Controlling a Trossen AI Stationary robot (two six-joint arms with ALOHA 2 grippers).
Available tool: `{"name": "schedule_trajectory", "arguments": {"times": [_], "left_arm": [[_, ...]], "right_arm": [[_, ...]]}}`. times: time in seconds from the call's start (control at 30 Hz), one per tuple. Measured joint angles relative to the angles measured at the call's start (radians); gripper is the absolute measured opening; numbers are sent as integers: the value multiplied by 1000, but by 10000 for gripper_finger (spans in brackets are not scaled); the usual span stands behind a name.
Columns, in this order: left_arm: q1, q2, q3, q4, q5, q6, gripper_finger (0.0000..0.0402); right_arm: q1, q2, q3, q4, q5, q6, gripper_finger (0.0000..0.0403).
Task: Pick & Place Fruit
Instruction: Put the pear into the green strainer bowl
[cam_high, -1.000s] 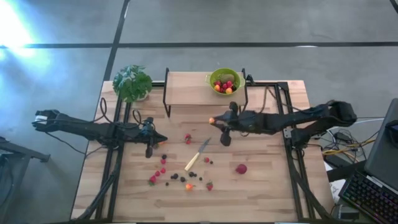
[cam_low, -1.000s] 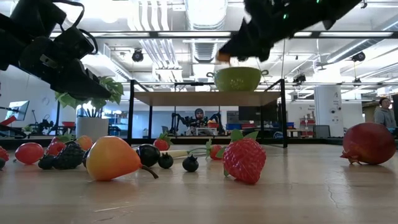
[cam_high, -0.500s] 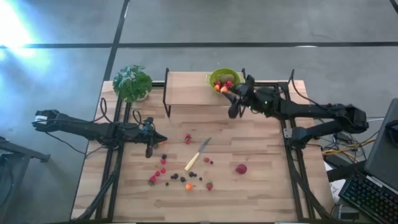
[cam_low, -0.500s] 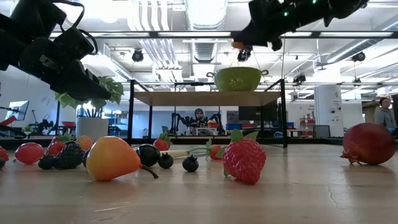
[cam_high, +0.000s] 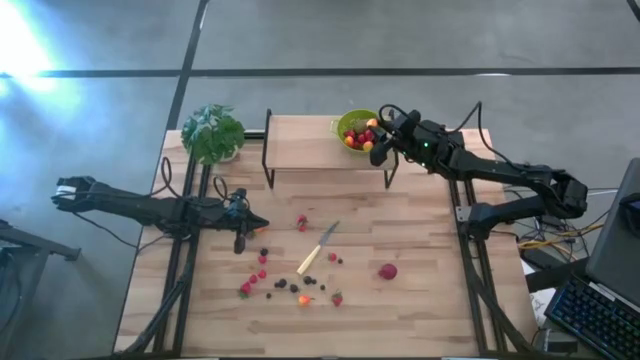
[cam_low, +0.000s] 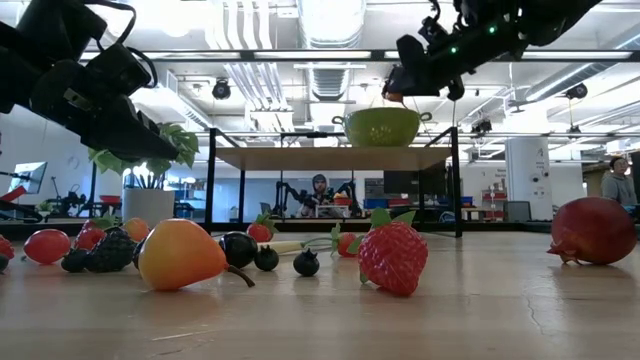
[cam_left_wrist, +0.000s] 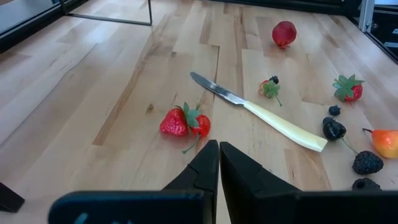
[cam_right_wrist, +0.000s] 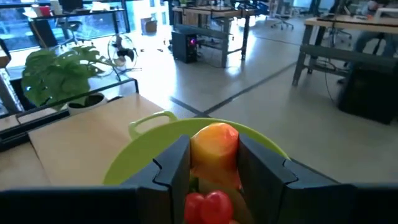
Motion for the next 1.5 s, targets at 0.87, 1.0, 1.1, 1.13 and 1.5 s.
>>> {"name": "schedule_trajectory", "arguments": {"times": [0.87, 1.0, 1.1, 1.13, 1.5], "left_arm": [[0, 0, 0, 2, 0, 0, 20], [0, 0, 0, 1, 0, 0, 20], [0, 0, 0, -1, 0, 0, 20], [0, 0, 0, -1, 0, 0, 20], [0, 0, 0, 0, 0, 0, 20]], "right_arm": [[-29, 1, 0, -145, 11, 13, 127], [-29, 1, 0, -151, 11, 13, 120], [-29, 1, 0, -152, 11, 13, 124], [-29, 1, 0, -152, 11, 13, 128], [-29, -6, 0, -140, 11, 6, 185]]}}
